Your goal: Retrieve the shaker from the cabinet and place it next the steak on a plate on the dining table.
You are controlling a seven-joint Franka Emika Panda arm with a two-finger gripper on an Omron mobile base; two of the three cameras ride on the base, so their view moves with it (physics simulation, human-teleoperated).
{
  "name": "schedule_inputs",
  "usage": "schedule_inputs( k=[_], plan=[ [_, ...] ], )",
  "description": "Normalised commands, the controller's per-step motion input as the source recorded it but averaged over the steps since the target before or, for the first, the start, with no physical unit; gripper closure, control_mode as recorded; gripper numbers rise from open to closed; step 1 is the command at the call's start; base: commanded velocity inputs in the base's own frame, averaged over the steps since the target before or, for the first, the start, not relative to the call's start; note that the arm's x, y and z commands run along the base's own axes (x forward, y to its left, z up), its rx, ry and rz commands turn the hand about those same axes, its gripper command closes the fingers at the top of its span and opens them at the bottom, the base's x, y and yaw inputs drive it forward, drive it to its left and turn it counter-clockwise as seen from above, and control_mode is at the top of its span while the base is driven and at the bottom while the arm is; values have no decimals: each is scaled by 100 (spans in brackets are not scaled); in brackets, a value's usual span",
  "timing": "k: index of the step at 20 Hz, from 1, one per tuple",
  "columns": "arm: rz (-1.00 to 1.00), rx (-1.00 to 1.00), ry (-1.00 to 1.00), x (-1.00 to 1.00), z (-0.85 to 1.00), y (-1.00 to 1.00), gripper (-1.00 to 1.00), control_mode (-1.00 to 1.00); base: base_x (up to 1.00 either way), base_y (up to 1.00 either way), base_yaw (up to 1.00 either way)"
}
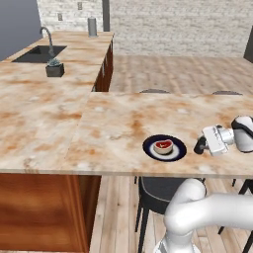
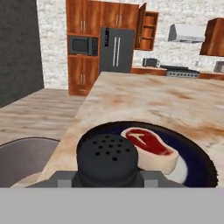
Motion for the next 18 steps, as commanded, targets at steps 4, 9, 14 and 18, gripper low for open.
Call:
schedule_inputs(
  k=[4,9,14,18],
  plan=[
    [0,0,0,8,-20,0,100,-100,0,0,0],
    [0,-3,-1,7,-20,0,100,-100,0,0,0],
    [0,-4,0,15,-20,0,100,-100,0,0,0],
    [0,-4,0,33,-19,0,100,-100,0,0,0]
  ],
)
